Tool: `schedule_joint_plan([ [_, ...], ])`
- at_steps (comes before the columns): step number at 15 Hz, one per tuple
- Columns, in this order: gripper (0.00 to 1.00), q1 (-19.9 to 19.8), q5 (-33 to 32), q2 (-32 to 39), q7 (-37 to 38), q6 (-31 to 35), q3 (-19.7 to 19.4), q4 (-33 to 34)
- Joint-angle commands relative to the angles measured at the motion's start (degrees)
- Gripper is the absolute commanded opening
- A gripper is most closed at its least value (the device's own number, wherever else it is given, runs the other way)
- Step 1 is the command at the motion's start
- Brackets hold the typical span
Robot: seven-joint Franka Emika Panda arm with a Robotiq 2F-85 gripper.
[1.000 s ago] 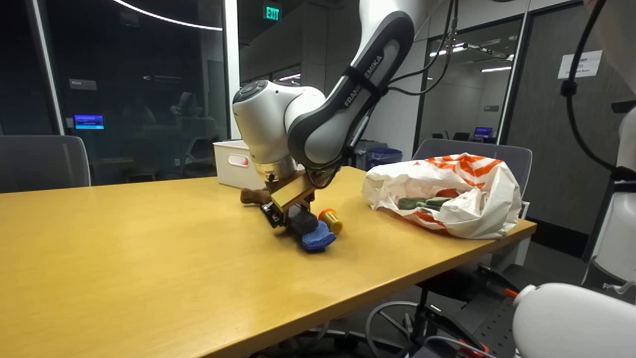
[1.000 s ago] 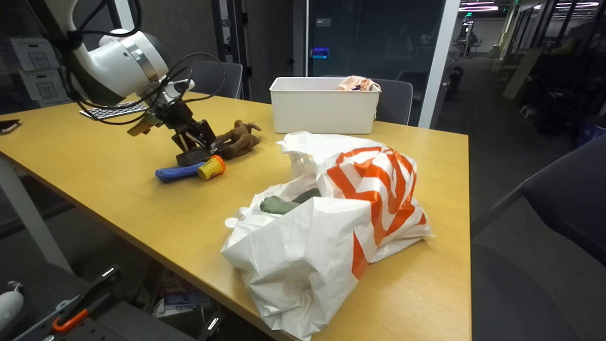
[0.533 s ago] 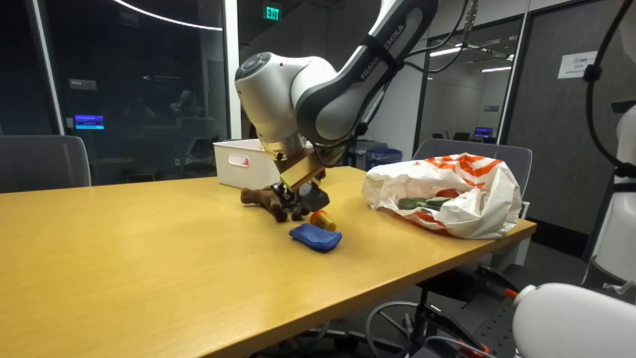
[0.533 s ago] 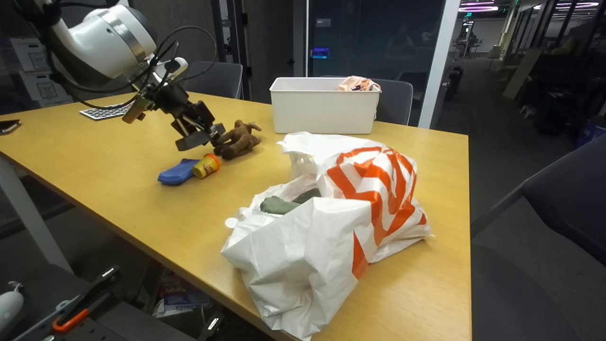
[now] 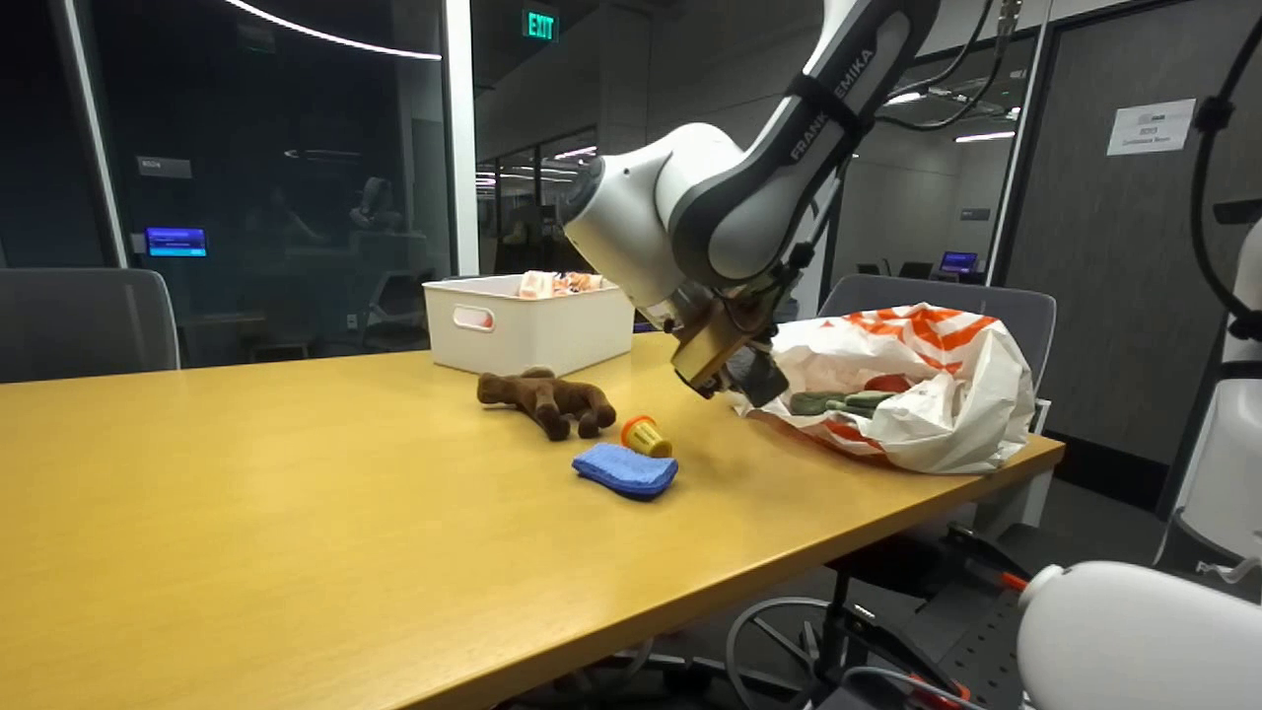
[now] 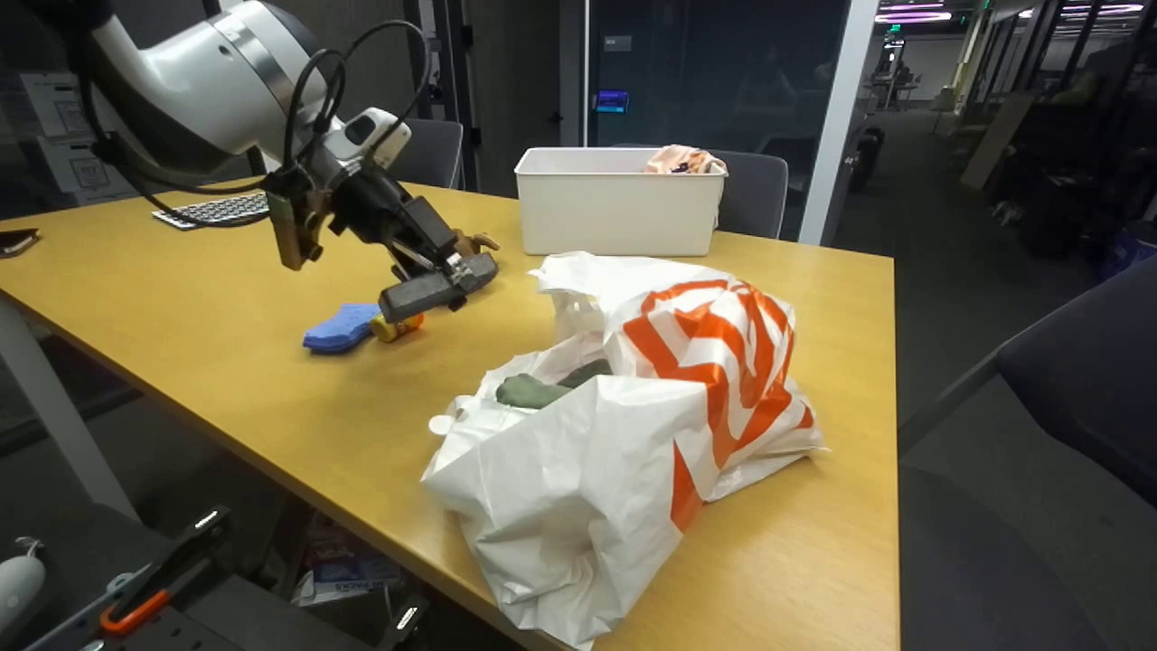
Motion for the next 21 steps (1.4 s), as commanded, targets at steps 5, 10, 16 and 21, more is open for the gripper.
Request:
schedule_joint_plan([
  [5, 0.31, -7.5, -2.8, 0.3, 11.2, -5.4, -5.1, -6.4],
  [10, 0.31, -13.2, 0.1, 0.8, 7.6, 11.5, -5.9, -5.0],
  [16, 0.31, -16.6, 10.5, 0.5, 6.1, 28.7, -8.0, -5.4],
  [21, 0.31, -16.2, 18.0, -2.8, 8.0, 42.3, -9.9, -10.1],
])
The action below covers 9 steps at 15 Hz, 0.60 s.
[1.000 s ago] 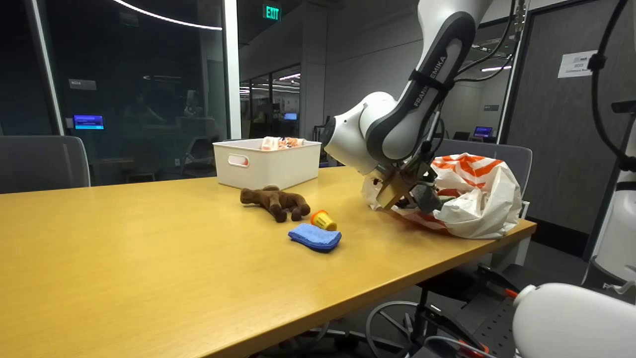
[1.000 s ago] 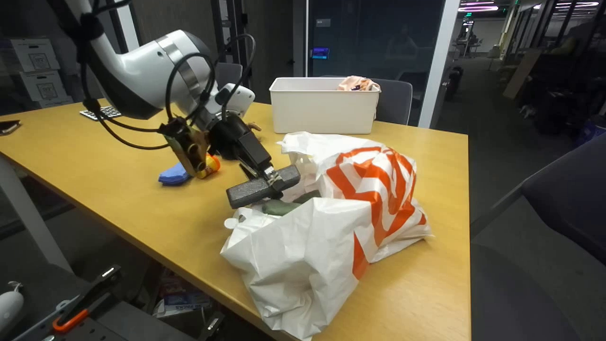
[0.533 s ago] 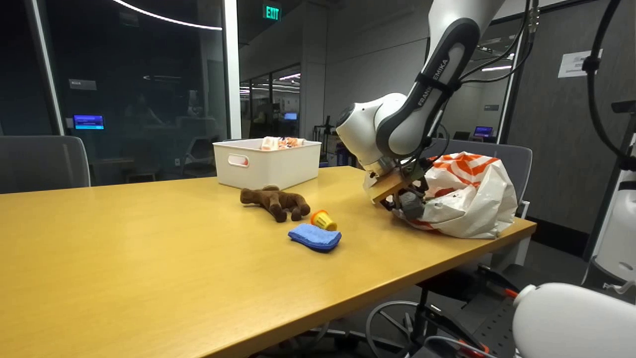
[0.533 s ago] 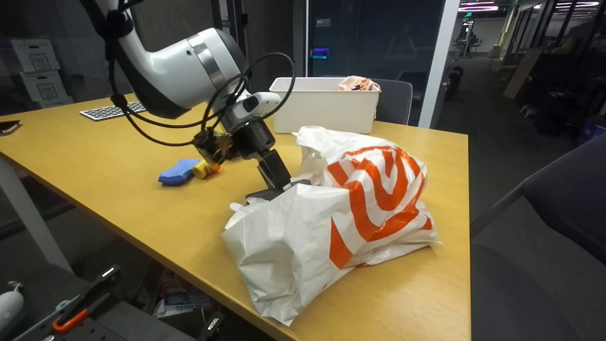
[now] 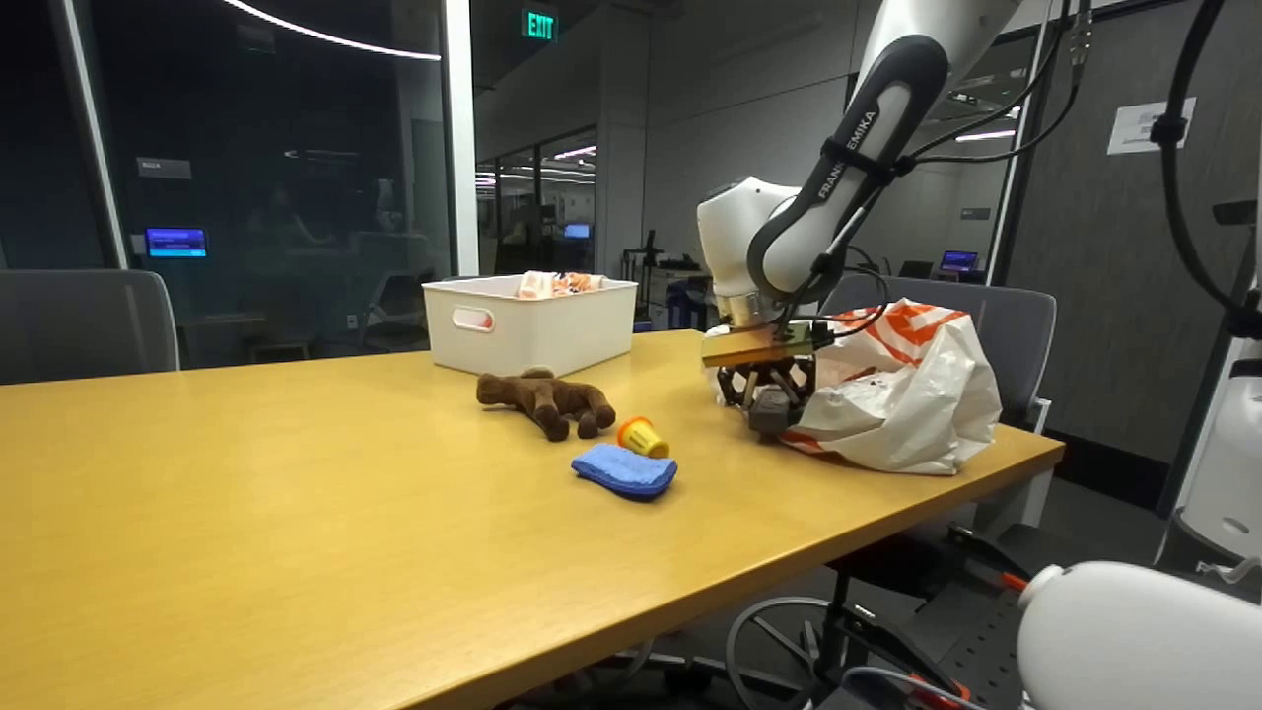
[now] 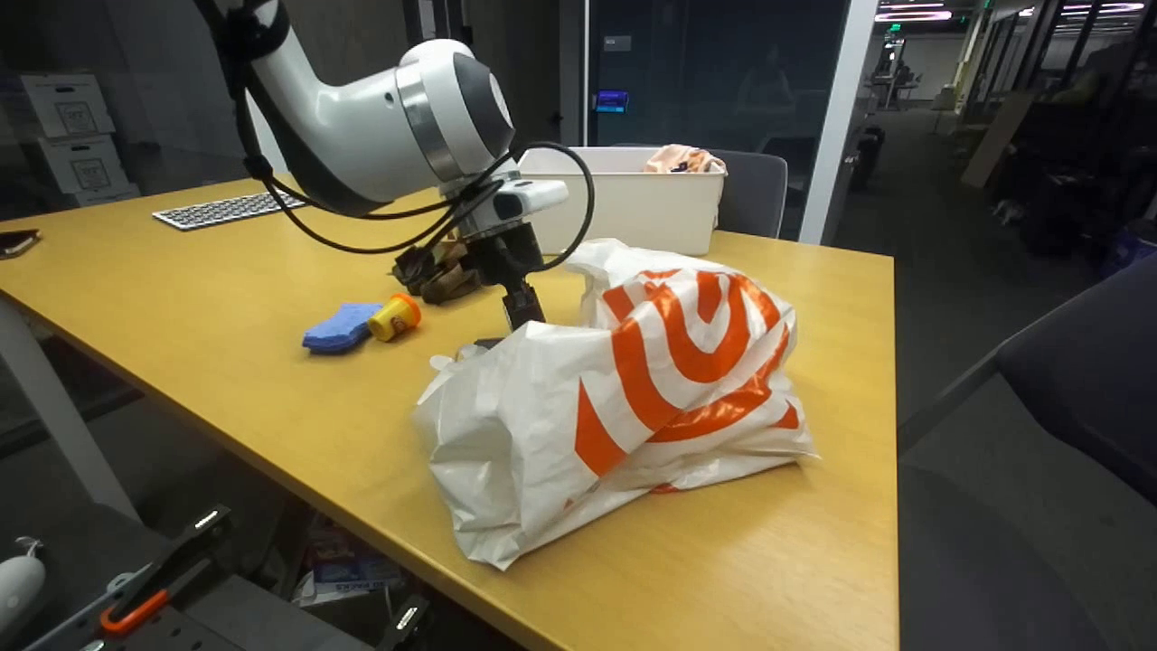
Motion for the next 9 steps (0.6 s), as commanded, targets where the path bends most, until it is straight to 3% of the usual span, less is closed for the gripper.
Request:
schedule_joint_plan([
  [1, 0.31, 1.7, 2.3, -5.6, 4.2, 9.8, -1.7, -6.5],
  [5, 0.31, 3.3, -4.3, -13.1, 16.4, 13.6, -3.6, -14.4],
  [9, 0.31, 1.7, -14.3, -22.2, 29.1, 10.0, -3.0, -21.1],
])
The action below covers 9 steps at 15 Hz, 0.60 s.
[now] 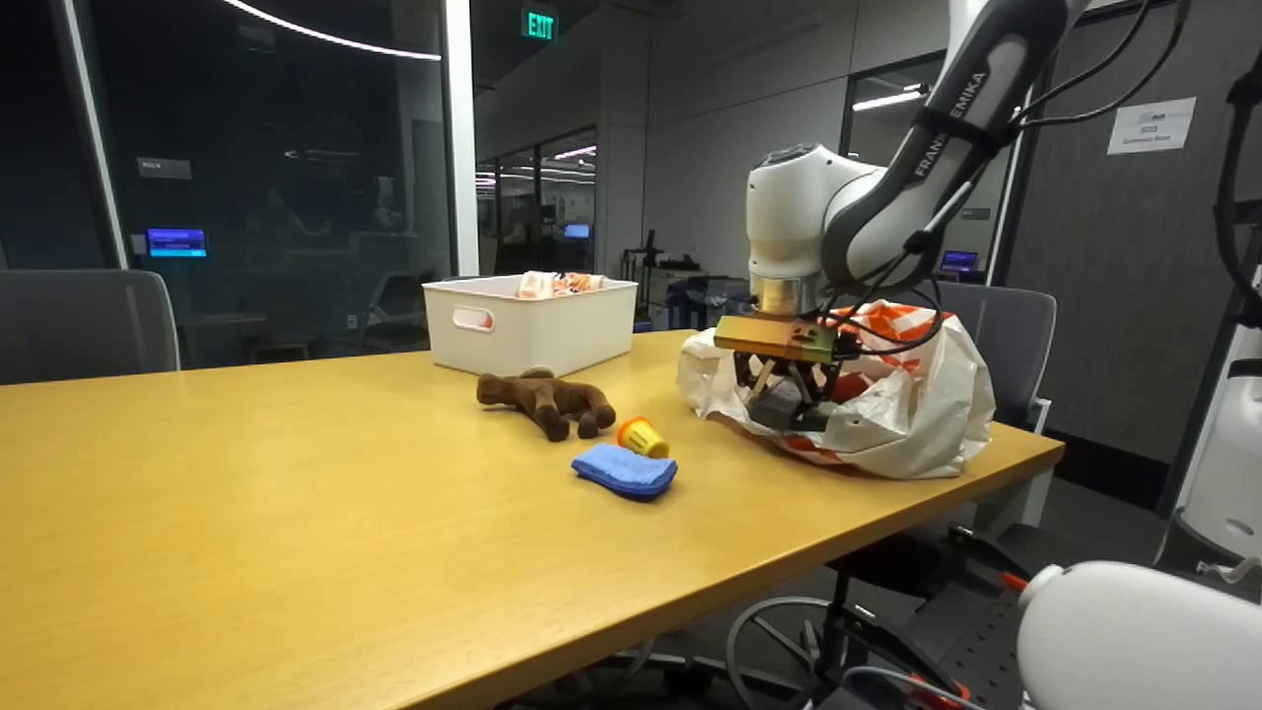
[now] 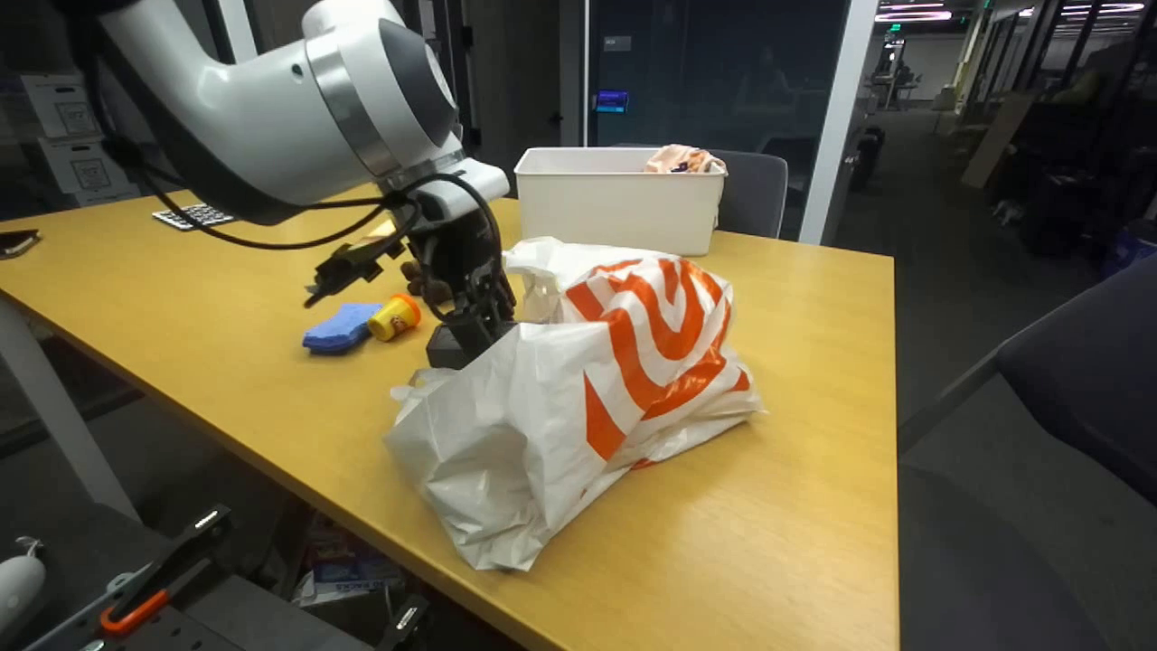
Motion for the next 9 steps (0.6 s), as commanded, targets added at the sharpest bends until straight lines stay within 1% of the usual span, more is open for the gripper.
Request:
schedule_joint_plan([
  [1, 0.31, -1.2, -8.2, -10.0, 10.3, -1.8, -0.4, -6.7],
  [4, 0.31, -2.7, -10.5, -10.6, 14.7, -2.3, -0.4, -6.3],
  [5, 0.31, -3.4, -13.3, -10.0, 17.7, -0.7, -0.1, -5.0],
  [6, 0.31, -3.1, -14.2, -12.4, 20.1, -0.3, 0.6, -9.2],
  [7, 0.31, -2.8, -17.0, -14.0, 25.8, -0.8, 1.9, -12.0],
  [8, 0.31, -3.8, -16.6, -9.3, 22.9, -1.0, 0.2, -5.2],
  [9, 0.31, -4.1, -18.6, -8.7, 26.1, -1.3, 0.3, -5.0],
])
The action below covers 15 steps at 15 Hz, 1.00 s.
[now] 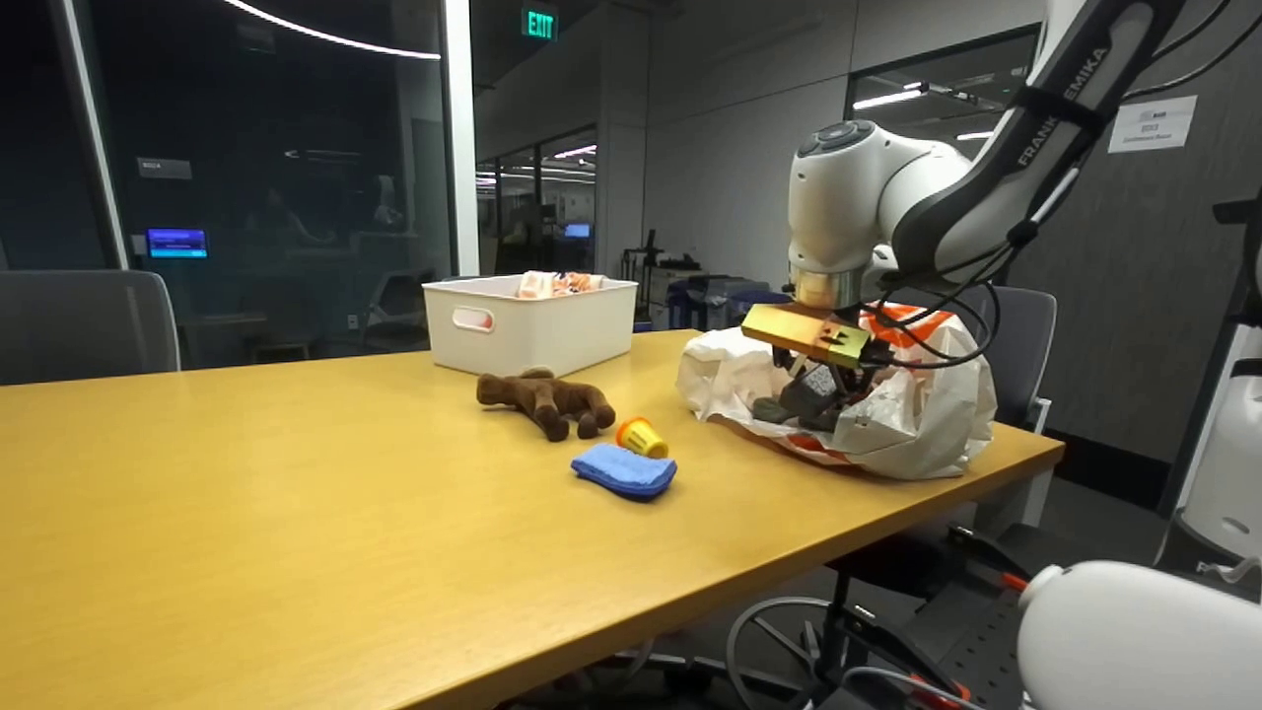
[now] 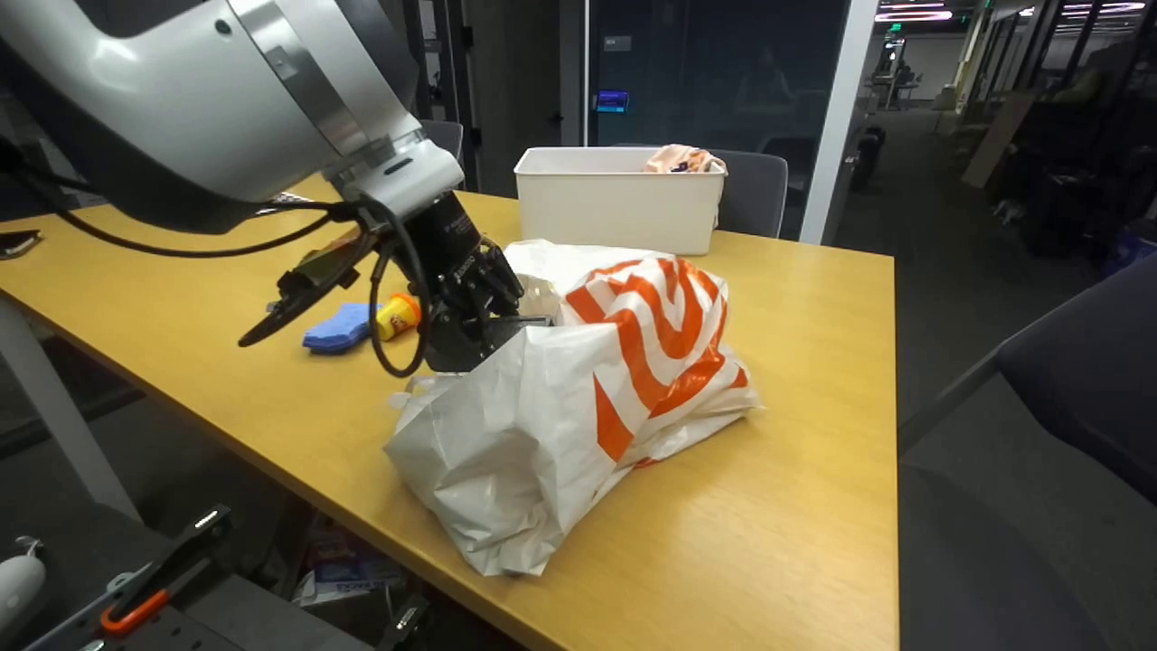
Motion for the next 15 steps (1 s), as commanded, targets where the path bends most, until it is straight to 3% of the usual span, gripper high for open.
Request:
schedule_joint_plan([
  [1, 0.31, -2.0, -5.8, 2.1, 7.1, -0.5, 0.0, 4.2],
  [3, 0.31, -2.8, -8.8, 3.6, 9.6, -1.3, -0.2, 6.3],
  [4, 0.81, -3.1, -10.0, 4.0, 10.7, -2.0, -0.2, 7.1],
  [5, 0.81, -3.5, -11.0, 4.3, 11.8, -1.6, -0.5, 7.2],
  [8, 0.99, -3.9, -11.1, 6.0, 11.1, 1.2, -1.0, 5.8],
  [9, 0.85, -3.6, -9.6, 4.7, 10.2, -1.1, -0.6, 5.9],
  [11, 0.99, -3.6, -9.7, 6.0, 10.2, -0.2, -0.6, 5.6],
  [13, 1.00, -3.6, -9.7, 6.4, 10.2, -0.1, -0.6, 5.6],
  [15, 1.00, -2.0, -1.9, 4.2, 5.2, -5.3, 1.0, 4.7],
])
